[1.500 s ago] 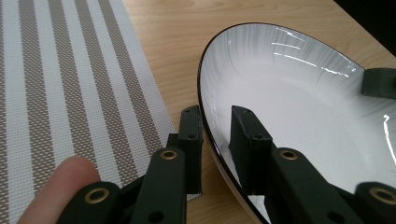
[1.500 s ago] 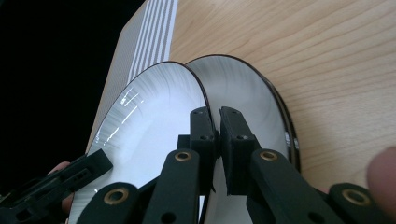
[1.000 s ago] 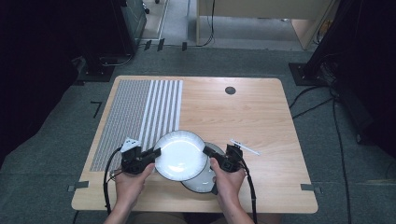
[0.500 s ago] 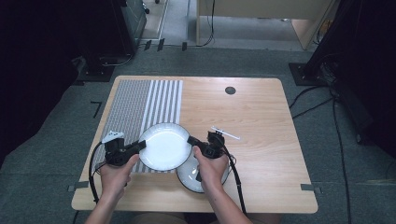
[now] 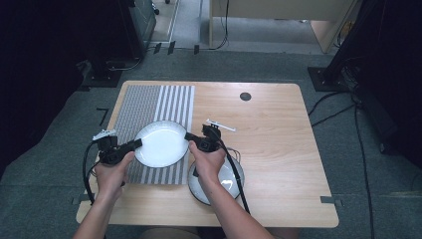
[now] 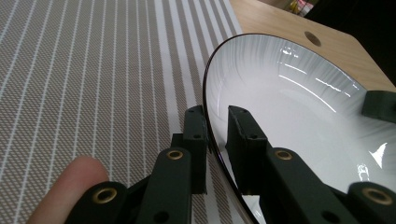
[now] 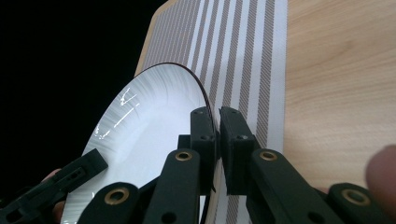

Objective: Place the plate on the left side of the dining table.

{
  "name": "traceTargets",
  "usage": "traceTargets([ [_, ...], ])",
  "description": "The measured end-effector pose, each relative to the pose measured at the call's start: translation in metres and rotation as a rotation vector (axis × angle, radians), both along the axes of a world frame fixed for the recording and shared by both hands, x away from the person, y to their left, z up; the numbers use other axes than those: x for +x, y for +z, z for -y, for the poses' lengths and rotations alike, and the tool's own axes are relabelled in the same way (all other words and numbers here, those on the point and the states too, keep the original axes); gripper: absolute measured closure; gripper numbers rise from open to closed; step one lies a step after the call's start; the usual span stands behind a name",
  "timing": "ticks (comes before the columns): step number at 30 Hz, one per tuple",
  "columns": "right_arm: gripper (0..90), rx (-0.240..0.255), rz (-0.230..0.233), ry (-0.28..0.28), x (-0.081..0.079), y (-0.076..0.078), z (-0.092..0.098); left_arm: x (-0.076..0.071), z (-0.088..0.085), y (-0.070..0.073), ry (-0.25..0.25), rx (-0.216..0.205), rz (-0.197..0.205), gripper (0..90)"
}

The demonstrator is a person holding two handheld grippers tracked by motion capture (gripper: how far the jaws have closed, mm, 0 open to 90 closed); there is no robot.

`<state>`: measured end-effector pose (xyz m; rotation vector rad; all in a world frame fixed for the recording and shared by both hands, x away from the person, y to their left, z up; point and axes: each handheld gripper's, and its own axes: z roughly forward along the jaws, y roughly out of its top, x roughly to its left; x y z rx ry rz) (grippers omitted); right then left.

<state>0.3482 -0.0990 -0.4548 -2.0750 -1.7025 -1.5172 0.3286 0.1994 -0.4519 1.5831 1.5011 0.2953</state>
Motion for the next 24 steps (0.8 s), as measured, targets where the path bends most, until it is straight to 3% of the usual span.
traceTargets([
  [7,86.0,-0.02,-0.035,0.025,0.023,-0.004,-0.019,0.016,-0.015,-0.002,0.068,-0.033,-0.002,80.5],
  [18,87.1,-0.067,-0.081,0.0,0.059,-0.02,-0.046,0.053,-0.029,-0.015,0.131,-0.026,-0.018,81.6],
  [24,87.1,-0.09,-0.066,-0.009,0.081,-0.022,-0.059,0.074,-0.04,-0.024,0.175,-0.102,-0.029,82.3],
])
